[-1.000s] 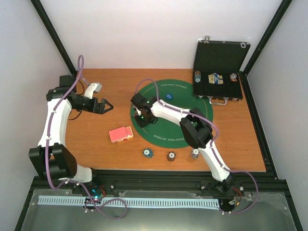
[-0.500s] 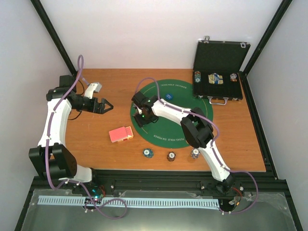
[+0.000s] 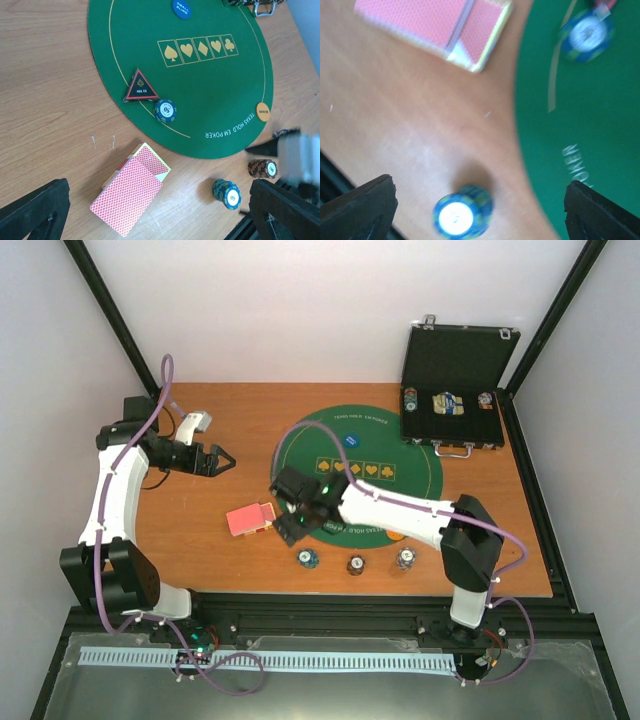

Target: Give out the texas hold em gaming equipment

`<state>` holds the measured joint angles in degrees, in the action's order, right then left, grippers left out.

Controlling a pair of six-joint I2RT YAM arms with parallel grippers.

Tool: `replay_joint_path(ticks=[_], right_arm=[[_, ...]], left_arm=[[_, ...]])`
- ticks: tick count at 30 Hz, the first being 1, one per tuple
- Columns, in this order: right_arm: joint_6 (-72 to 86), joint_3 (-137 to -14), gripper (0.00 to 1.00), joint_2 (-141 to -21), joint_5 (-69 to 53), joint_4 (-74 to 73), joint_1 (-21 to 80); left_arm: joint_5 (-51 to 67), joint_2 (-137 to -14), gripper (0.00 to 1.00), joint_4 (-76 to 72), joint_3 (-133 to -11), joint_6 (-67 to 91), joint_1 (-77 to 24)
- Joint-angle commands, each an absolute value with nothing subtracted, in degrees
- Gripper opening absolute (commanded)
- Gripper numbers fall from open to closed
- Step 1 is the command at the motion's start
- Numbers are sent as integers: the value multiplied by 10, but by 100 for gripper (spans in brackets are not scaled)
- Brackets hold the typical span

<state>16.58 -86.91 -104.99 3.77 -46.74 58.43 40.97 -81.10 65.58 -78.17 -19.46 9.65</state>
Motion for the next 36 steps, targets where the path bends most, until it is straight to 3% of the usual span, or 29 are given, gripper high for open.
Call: replay_joint_path(ticks=[1, 21, 36], right_arm=[[219, -808, 92, -1041, 55, -460, 645], [240, -749, 88, -1068, 39, -423, 663], [240, -726, 62, -1082, 45, -402, 647]], left_arm=[[425, -798, 100, 662, -802, -195, 99], [425, -794, 100, 668, -809, -196, 99], [421, -796, 100, 668, -816, -195, 99]])
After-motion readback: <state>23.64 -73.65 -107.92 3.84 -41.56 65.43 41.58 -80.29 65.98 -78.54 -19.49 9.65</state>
